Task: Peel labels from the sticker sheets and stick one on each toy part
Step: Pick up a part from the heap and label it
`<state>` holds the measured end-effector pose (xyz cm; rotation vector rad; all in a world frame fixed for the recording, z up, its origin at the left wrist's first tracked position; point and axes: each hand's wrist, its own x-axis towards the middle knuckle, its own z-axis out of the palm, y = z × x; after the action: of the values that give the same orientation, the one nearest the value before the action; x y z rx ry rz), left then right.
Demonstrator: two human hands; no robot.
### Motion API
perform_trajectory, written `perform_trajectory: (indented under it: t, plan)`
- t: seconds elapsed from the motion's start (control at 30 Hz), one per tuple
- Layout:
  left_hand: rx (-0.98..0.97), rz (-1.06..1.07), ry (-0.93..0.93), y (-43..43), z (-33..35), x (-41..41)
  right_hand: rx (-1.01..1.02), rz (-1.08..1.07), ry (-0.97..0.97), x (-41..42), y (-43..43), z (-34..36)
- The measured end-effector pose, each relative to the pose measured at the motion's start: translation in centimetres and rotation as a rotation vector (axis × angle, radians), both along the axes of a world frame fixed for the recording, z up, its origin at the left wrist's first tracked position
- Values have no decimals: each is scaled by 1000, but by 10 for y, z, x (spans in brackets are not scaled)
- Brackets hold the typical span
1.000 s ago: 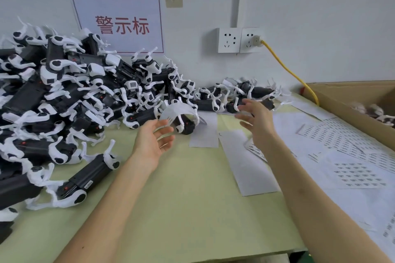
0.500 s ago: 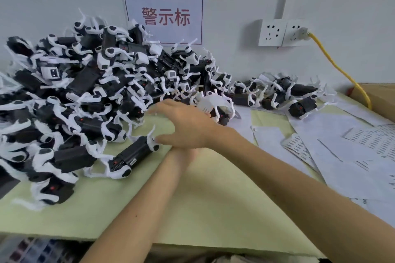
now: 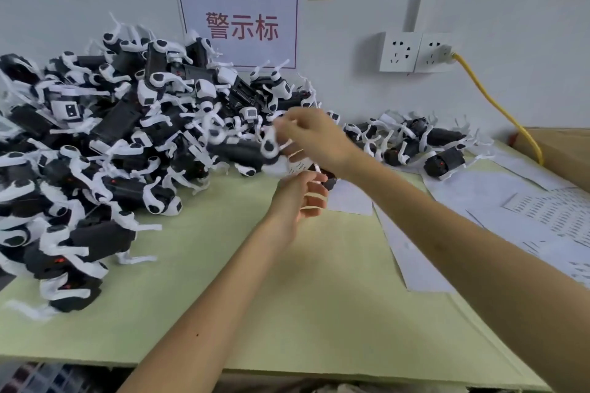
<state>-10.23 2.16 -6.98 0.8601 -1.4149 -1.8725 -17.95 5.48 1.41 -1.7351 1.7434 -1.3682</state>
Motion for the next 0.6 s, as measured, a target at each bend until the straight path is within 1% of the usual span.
perform_trajectory:
  t: [0.07,0.13,0.27,0.33,0.4,0.47,0.53,0.6]
  plan:
    - [-27,-18,-3,0,1,0,-50,-51,-202,-26,12,0]
    - [-54,5,56,-1,2,0,-60,-99,-352,-51,24,-10]
    - [-95,19,198,-4,1,-1,-11,-93,-585,-81,37,-38]
    - [-107,10,224,-7,1,-1,-9,-72,-655,-81,37,-52]
    - [-148,15,214,-8,0,1,-27,-77,-695,-74,34,-64]
    - [-241,55,155,-7,-2,3,-49,-74,-706,-63,31,-72]
    - [-332,145,94,-7,-4,3,-62,-77,-662,-56,31,-78]
    - [-341,183,87,-9,-5,3,-100,-163,-508,-54,34,-82]
